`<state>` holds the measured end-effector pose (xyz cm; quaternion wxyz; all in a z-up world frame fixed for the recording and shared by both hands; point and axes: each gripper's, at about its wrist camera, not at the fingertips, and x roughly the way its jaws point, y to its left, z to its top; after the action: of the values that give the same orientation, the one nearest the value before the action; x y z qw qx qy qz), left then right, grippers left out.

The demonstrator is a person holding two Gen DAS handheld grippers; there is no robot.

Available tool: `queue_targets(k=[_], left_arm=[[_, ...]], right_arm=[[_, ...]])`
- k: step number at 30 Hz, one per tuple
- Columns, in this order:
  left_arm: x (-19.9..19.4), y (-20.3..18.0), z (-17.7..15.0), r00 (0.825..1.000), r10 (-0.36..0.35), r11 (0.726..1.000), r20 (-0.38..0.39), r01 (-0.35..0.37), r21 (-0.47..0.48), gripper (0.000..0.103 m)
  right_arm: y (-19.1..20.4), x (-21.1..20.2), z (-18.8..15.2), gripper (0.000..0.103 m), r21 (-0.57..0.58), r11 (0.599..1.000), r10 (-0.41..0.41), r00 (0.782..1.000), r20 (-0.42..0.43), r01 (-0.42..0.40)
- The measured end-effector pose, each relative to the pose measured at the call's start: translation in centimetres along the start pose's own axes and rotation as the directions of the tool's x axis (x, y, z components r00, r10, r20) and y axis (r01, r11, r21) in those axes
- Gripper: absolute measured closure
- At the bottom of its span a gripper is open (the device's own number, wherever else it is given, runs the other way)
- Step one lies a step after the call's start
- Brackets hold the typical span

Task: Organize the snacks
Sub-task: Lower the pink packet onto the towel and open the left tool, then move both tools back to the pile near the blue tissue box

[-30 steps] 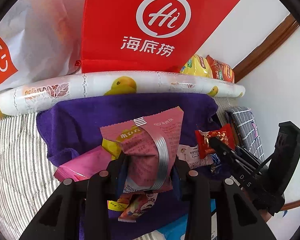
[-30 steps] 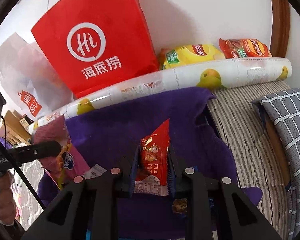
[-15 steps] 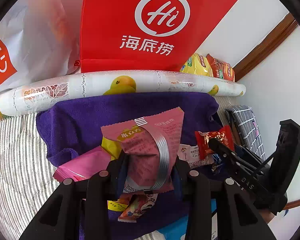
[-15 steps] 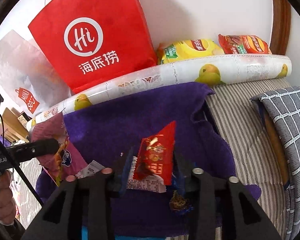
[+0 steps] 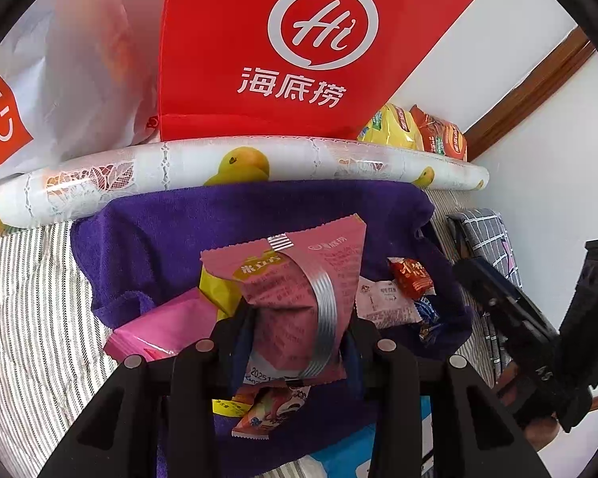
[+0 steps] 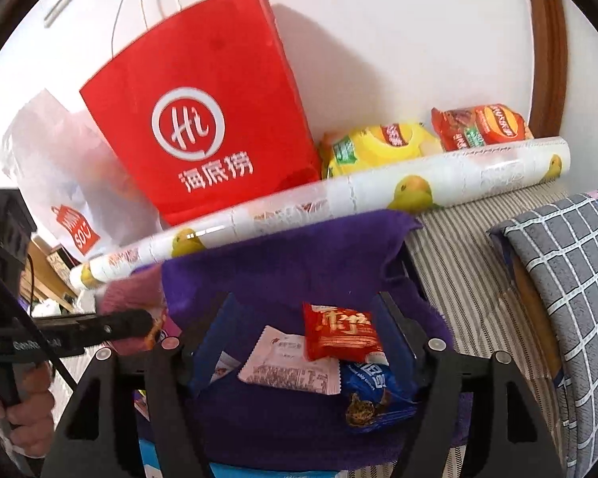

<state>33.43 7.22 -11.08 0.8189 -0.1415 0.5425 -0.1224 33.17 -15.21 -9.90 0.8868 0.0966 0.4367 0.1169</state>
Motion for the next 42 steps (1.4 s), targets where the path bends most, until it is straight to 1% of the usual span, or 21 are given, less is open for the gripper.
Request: queue_targets(k=[4,6,7,9,11,14,19,25,30,35,38,42], left_arm=[[0.1,-0.5,-0.1,1.0,0.003,1.0,-0.007,-0.003,0.012,0.065],[0.0,-0.7,-0.1,1.0,0.003,1.0,-0.01,-0.003,0.015,0.059],[-0.1,-0.8,-0.1,1.0,-0.001,1.0,-0.007,0.001,0.017,0.055],[-0.5,-1.1,-0.1,1.0,0.0,1.0,0.005,0.0,0.026,0.051],[-1.0,-1.3,-0.1,1.0,0.004,0.999,0.02,-0.004,0.035,0.043],[-1.7,-1.6,-0.1,0.999,0.002,0.999,0.036,-0.003,0.04,0.036],[-2.7,-1.9,-0.1,0.999,0.001,0.999,0.051,-0.003,0.038,0.035],[-4.4,-2.4,-0.5,0.998,-0.008,0.999,0.068,0.005,0.053,0.035],[-6.1,-3.5,-1.1,0.996,-0.015,0.997,0.093,0.007,0.081,0.035],[-7.8,-4.6,-2.2,0.994,-0.022,0.995,0.109,0.012,0.097,0.035],[-8.8,-5.2,-3.0,0.992,-0.01,0.993,0.124,-0.004,0.114,0.035],[-9.7,-5.1,-4.7,0.991,-0.007,0.995,0.132,-0.007,0.101,0.035]], right_arm=[[-0.2,-1.4,0.2,0.031,0.017,1.0,-0.001,1.0,0.03,0.0],[-0.2,-1.9,0.2,0.031,0.02,1.0,-0.004,0.999,0.036,0.003],[-0.2,-2.2,0.1,0.031,0.02,1.0,-0.007,0.999,0.037,0.006],[-0.2,-2.6,-0.1,0.031,0.015,1.0,-0.015,0.999,0.035,0.015],[-0.2,-3.1,-0.5,0.031,0.008,1.0,-0.026,0.999,0.03,0.026],[-0.3,-3.7,-1.0,0.031,0.0,0.999,-0.039,0.999,0.023,0.039],[-0.4,-5.0,-1.5,0.031,-0.005,0.998,-0.057,0.998,0.024,0.057],[-0.1,-6.9,-2.2,0.031,-0.028,0.995,-0.098,0.995,0.022,0.099],[0.2,-8.9,-3.0,0.031,-0.043,0.991,-0.126,0.991,0.047,0.129],[0.5,-11.1,-4.0,0.031,-0.066,0.987,-0.139,0.987,0.076,0.145],[0.6,-12.2,-4.9,0.031,-0.083,0.984,-0.15,0.985,0.09,0.158],[0.7,-13.3,-5.8,0.031,-0.096,0.979,-0.172,0.981,0.093,0.181]])
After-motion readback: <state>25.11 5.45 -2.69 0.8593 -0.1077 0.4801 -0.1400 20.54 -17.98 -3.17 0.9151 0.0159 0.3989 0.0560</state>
